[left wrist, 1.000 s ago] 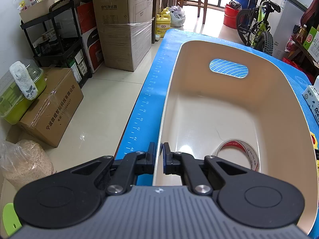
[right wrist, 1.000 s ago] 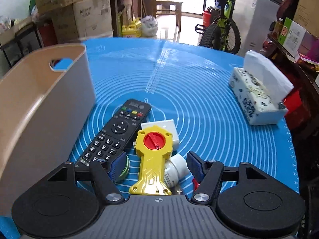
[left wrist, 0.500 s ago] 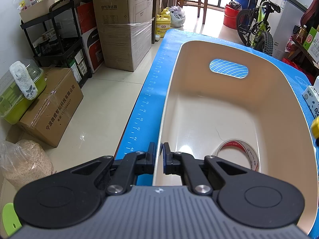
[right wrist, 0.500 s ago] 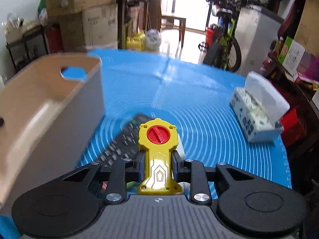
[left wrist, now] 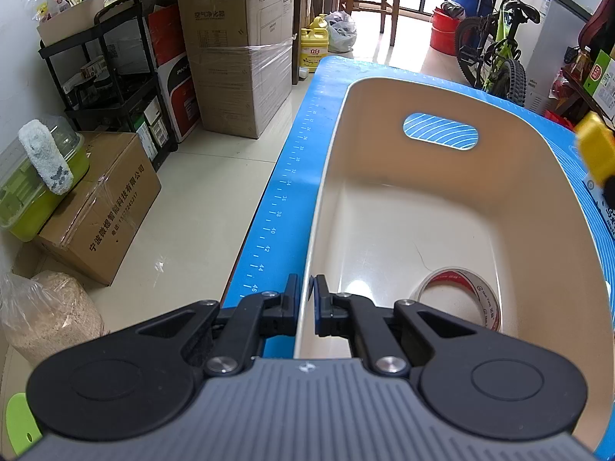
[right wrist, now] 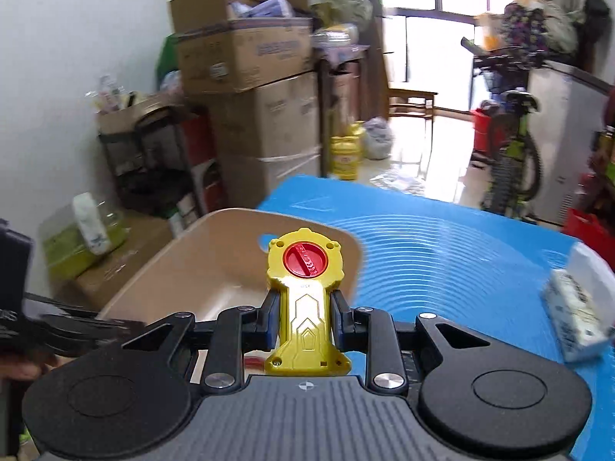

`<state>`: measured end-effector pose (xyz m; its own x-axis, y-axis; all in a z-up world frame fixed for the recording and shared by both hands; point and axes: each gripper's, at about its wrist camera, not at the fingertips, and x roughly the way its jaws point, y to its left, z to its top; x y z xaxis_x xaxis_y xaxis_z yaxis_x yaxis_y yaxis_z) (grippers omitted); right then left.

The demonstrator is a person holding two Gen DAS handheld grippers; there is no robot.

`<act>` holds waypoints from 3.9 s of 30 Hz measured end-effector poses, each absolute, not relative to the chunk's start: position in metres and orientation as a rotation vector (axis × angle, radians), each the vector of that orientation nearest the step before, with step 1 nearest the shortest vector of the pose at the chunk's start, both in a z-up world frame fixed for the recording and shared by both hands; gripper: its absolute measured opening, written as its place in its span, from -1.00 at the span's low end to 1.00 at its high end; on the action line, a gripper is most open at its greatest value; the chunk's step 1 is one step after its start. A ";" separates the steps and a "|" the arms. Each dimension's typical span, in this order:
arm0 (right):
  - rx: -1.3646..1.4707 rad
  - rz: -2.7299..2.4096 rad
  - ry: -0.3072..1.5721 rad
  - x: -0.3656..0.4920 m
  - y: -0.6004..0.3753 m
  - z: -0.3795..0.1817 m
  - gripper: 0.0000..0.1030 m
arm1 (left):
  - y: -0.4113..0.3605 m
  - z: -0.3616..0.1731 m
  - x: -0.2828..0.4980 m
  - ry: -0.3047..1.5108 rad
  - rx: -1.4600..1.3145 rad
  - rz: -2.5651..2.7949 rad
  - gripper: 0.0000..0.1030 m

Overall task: Organize rigid objects
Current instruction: 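Lower the yellow-red toy into the basket and open the right gripper, then grasp the white charger with the right gripper, then place the white charger into the basket and open the right gripper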

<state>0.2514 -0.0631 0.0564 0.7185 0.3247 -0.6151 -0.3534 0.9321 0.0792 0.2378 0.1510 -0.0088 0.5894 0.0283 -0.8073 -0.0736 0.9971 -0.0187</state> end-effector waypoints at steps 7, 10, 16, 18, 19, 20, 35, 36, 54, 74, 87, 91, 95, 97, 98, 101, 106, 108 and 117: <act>-0.140 0.464 0.769 0.263 -0.011 0.035 -0.31 | 0.151 -0.009 0.238 0.939 -0.050 0.060 -0.84; -0.144 0.469 0.832 0.268 0.002 0.020 -0.31 | 0.152 -0.008 0.238 0.939 -0.050 0.059 -0.84; -0.214 0.456 0.949 0.268 0.017 -0.012 -0.31 | 0.151 -0.008 0.238 0.939 -0.045 0.059 -0.84; -0.249 0.455 0.968 0.265 0.021 -0.020 -0.31 | 0.151 -0.008 0.238 0.939 -0.044 0.059 -0.84; -0.276 0.460 0.969 0.262 0.023 -0.023 -0.31 | 0.151 -0.008 0.238 0.939 -0.044 0.059 -0.84; -0.289 0.463 0.973 0.261 0.025 -0.025 -0.31 | 0.151 -0.008 0.238 0.939 -0.044 0.059 -0.84; -0.165 0.465 0.866 0.247 -0.009 0.012 0.24 | 0.149 -0.008 0.238 0.939 -0.041 0.062 -0.84; -0.147 0.461 0.854 0.245 -0.015 0.018 0.27 | 0.149 -0.008 0.238 0.939 -0.040 0.062 -0.84; -0.081 0.214 0.859 0.187 -0.147 0.021 0.45 | 0.147 -0.008 0.238 0.938 -0.044 0.061 -0.84; -0.053 0.102 1.065 0.175 -0.155 -0.066 0.31 | 0.148 -0.008 0.238 0.938 -0.044 0.061 -0.84; -0.049 0.126 0.977 0.166 -0.154 -0.049 -0.01 | 0.147 -0.008 0.238 0.938 -0.044 0.061 -0.84; -0.036 0.136 0.911 0.170 -0.154 -0.024 -0.01 | 0.147 -0.008 0.238 0.938 -0.044 0.061 -0.84; -0.025 0.142 0.831 0.177 -0.152 0.006 -0.01 | 0.147 -0.008 0.238 0.938 -0.044 0.062 -0.84; -0.028 0.152 0.779 0.181 -0.148 0.022 0.00 | 0.147 -0.008 0.237 0.938 -0.044 0.061 -0.84; -0.028 0.158 0.762 0.184 -0.146 0.029 0.00 | 0.148 -0.008 0.238 0.938 -0.043 0.061 -0.84; -0.030 0.185 0.702 0.195 -0.136 0.049 0.00 | 0.147 -0.008 0.238 0.938 -0.044 0.061 -0.84; -0.026 0.242 0.644 0.215 -0.112 0.064 0.00 | 0.147 -0.008 0.238 0.938 -0.044 0.062 -0.84; -0.036 0.273 0.636 0.221 -0.099 0.065 0.00 | 0.148 -0.008 0.237 0.938 -0.041 0.062 -0.84; -0.133 0.402 0.729 0.241 -0.032 0.043 0.00 | 0.150 -0.009 0.237 0.939 -0.040 0.063 -0.84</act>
